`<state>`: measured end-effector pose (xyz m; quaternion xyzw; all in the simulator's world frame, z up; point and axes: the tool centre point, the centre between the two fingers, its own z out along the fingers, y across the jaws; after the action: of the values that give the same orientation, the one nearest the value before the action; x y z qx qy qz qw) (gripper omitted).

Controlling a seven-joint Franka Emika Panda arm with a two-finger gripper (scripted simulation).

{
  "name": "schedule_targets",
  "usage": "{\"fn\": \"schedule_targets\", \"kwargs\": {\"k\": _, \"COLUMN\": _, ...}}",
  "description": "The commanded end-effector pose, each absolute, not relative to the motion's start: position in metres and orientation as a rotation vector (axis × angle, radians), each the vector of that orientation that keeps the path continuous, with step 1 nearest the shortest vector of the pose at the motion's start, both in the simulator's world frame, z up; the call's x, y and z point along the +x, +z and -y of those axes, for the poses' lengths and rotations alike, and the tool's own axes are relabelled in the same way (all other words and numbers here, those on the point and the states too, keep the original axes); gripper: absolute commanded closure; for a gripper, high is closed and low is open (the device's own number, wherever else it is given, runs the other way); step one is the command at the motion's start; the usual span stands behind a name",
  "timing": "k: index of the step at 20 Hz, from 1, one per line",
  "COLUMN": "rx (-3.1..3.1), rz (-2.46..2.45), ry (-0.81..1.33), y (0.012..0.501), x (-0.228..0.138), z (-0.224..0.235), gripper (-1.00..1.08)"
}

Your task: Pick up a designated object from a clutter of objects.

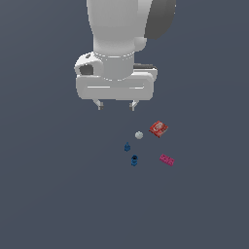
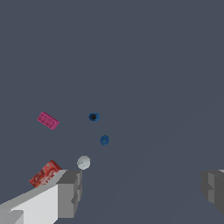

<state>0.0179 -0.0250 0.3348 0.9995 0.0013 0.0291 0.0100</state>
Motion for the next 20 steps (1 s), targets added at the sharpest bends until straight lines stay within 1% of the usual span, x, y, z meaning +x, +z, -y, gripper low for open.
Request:
{"fn": "schedule_targets", "kwargs": {"k": 1, "rx": 3.120, "rz": -0.004, "ry": 0.091, "y": 0.335, "x": 0.018, "z": 0.025, "gripper": -0.92}}
{"fn": "schedule_targets", "kwargs": {"k": 10, "rx": 3.125, "rz": 0.001, "ry": 0.109, "y": 0.345, "x": 0.015, "z": 0.021, "gripper": -0.92}}
{"fn": "schedule_targets", "kwargs": {"k": 20, "rx": 3.123, "rz": -0.019, "ry": 0.107, "y": 0.341, "x": 0.017, "z": 0.019, "gripper": -0.92}}
